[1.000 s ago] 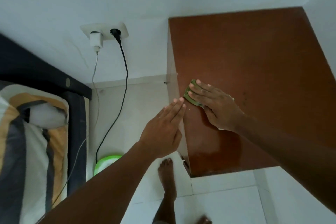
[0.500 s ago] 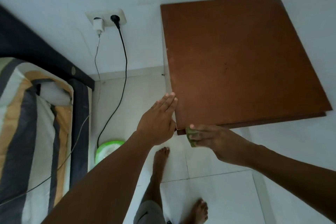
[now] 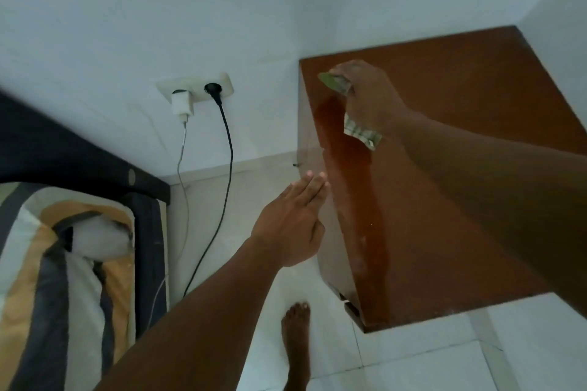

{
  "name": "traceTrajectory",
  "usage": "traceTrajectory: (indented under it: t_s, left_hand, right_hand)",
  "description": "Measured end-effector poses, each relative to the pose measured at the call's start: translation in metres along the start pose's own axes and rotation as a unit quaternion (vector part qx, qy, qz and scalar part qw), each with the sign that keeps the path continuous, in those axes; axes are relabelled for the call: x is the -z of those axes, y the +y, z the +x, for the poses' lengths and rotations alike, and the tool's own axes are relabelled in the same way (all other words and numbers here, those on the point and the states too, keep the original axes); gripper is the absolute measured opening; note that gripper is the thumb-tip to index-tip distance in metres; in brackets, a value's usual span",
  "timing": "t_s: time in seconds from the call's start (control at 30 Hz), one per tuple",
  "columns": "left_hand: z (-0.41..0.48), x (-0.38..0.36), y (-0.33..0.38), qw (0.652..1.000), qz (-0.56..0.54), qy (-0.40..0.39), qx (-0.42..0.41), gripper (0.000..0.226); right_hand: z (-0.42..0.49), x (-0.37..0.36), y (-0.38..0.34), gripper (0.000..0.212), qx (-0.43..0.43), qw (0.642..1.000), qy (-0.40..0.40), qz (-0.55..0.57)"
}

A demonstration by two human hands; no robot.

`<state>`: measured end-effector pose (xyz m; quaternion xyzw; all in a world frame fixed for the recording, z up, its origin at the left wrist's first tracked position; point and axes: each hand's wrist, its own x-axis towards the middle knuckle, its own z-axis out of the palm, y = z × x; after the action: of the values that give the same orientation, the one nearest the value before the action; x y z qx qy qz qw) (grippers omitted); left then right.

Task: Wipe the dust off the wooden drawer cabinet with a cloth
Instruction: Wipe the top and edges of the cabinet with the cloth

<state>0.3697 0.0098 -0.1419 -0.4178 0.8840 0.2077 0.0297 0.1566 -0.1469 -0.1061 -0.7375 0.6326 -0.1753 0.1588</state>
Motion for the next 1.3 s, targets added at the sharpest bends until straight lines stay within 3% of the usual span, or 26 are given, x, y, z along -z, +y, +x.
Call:
traceTrajectory:
  t_s: [0.1,0.2,0.37,0.77,1.03,1.17,1.3]
  left_hand:
    - [0.012,0.003,-0.019,1.0,-0.011,-0.006,-0.026,0.073]
    - [0.015,-0.002,-0.026,0.998,-0.019,0.003,-0.054,0.069]
    - [0.017,-0.008,-0.03,0.998,-0.033,0.007,-0.058,0.07]
    - [0.012,-0.001,-0.016,1.0,0.007,-0.011,-0.028,0.076]
    - [0.012,-0.001,0.006,0.998,0.049,-0.031,0.037,0.073]
    - [0.006,-0.003,0.031,0.994,0.052,-0.043,0.086,0.071]
    - [-0.018,-0.011,0.057,0.992,0.049,-0.053,0.105,0.07]
  right_hand:
    - [0.051,-0.024,-0.009,0.057,-0.032,0.999,-0.031,-0.015]
    - [0.053,-0.054,-0.01,0.057,0.01,0.988,-0.111,-0.108]
    - [0.004,-0.071,-0.001,0.059,0.024,0.981,-0.076,-0.175]
    - [-0.166,-0.056,-0.009,0.058,0.014,0.991,-0.084,-0.101]
    - [-0.279,-0.047,-0.004,0.053,0.088,0.992,-0.086,0.001]
    - [-0.335,-0.044,0.001,0.079,0.099,0.988,-0.112,0.029]
    - [-0.379,-0.032,0.0,0.081,0.143,0.982,-0.118,0.023]
